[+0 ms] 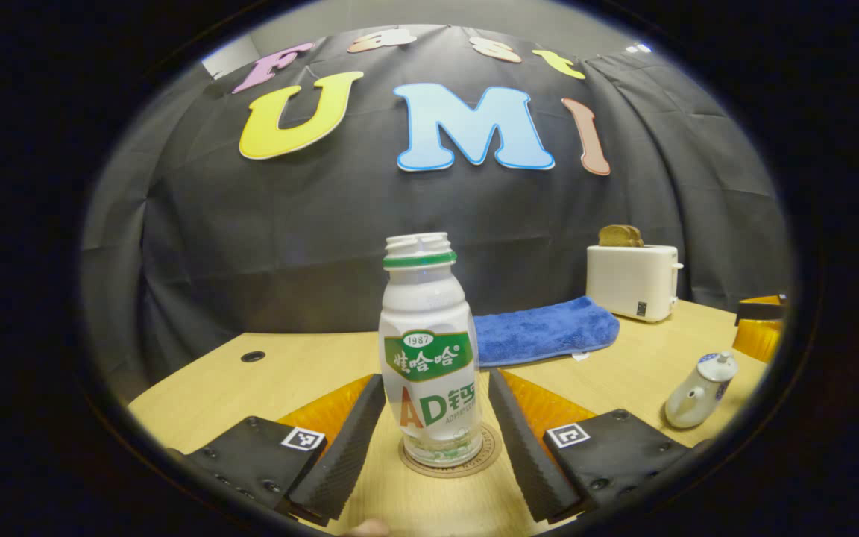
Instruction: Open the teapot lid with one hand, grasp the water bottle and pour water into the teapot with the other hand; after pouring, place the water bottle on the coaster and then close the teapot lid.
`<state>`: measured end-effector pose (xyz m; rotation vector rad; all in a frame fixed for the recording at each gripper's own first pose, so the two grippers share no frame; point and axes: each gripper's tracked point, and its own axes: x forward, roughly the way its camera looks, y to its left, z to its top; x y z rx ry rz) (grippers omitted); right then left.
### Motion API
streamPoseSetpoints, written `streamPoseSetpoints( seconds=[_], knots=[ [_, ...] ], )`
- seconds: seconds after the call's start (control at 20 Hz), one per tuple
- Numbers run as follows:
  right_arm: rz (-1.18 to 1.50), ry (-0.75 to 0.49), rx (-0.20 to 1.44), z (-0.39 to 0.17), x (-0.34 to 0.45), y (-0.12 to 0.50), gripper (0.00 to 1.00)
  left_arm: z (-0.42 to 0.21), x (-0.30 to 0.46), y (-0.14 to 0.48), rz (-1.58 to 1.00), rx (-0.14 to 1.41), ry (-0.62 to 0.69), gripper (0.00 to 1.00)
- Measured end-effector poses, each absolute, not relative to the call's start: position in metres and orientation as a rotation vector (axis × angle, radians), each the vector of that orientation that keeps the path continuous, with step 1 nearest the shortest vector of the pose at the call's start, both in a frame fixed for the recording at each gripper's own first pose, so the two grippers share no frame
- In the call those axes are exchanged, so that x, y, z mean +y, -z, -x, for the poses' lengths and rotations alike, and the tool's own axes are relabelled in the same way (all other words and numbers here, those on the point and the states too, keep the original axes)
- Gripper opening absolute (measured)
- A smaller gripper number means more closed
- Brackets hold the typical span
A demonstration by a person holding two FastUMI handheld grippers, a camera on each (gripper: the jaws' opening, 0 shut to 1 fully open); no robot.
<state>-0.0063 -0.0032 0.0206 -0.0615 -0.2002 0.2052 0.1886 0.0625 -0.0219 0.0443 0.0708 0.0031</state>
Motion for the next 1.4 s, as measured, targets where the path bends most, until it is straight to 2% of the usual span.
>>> streamPoseSetpoints(
  seconds=[0.5, 1.05, 1.1, 1.15, 1.25, 1.3, 1.4],
  knots=[
    [0.058, -0.208, -0.213, 0.010, -0.001, -0.023, 0.58, -0.161, 0.061, 0.033, -0.038, 0.084, -0.020, 0.98],
    [0.035, -0.195, -0.225, 0.041, 0.011, -0.006, 0.57, -0.094, 0.033, 0.027, -0.012, 0.053, -0.002, 0.98],
    [0.035, -0.189, -0.225, 0.044, 0.012, -0.004, 0.57, -0.089, 0.030, 0.025, -0.008, 0.046, -0.002, 0.87],
    [0.037, -0.182, -0.225, 0.049, 0.012, -0.002, 0.57, -0.082, 0.026, 0.026, -0.001, 0.042, 0.000, 0.98],
    [0.040, -0.174, -0.225, 0.057, 0.014, 0.002, 0.57, -0.070, 0.019, 0.028, 0.018, 0.039, 0.007, 0.98],
    [0.040, -0.169, -0.223, 0.060, 0.015, 0.005, 0.57, -0.065, 0.016, 0.030, 0.028, 0.040, 0.010, 0.92],
    [0.040, -0.153, -0.221, 0.067, 0.015, 0.009, 0.57, -0.055, 0.011, 0.030, 0.033, 0.033, 0.006, 0.98]
  ],
)
